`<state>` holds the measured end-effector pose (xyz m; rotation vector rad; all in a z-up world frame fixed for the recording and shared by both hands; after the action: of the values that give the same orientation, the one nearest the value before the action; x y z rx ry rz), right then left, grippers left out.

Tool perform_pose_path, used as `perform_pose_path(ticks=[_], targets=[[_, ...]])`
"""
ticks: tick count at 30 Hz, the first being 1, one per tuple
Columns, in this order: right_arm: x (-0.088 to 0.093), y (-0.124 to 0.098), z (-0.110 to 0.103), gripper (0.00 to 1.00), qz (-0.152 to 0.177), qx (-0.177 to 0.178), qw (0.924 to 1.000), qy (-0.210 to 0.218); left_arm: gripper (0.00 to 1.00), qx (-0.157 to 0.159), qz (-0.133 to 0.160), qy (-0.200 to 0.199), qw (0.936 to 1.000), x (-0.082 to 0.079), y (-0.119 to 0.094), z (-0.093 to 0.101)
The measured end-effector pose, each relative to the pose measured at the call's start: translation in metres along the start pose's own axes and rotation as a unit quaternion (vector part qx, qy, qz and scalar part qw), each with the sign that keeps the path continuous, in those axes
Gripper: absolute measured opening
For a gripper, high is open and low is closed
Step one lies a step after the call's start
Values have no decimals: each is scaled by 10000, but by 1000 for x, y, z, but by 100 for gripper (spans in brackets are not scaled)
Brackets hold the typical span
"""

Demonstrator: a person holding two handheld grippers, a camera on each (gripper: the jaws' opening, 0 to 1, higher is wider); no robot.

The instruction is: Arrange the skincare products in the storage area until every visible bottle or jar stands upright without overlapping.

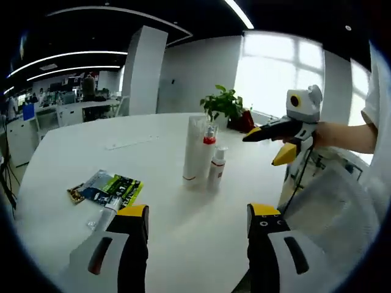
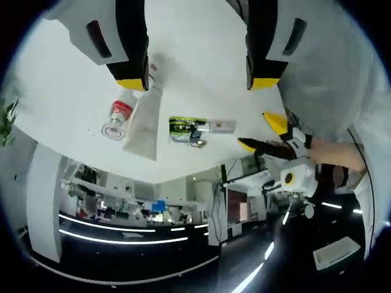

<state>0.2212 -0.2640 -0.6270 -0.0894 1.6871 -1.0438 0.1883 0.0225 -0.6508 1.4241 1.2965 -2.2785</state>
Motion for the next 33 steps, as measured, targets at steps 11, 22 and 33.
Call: perform_pose_path(ticks=[11, 22, 33], targets=[[2, -6, -40, 75, 259, -122, 9982, 518, 69, -25, -25, -589, 9983, 18, -43, -1], [14, -13, -50, 83, 243, -25, 9954, 926, 87, -212, 142, -923, 9954, 25, -74, -1], [21, -15, -49, 100, 103, 109, 9928, 1187, 99, -387, 69, -902, 9952, 26, -74, 0]])
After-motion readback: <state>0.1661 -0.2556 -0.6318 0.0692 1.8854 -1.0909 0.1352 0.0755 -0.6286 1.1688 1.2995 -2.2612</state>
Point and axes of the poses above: the point that each gripper's makers call its tool centre point, and the gripper's own axes: y roughly forward along the fingers, z roughly to its right, x roughly out of its underside, the point moved 10 cm from there along -y, roughly backward along the fingers, and after that the axes turned 15 degrees about -z, right-handed, at the moved point
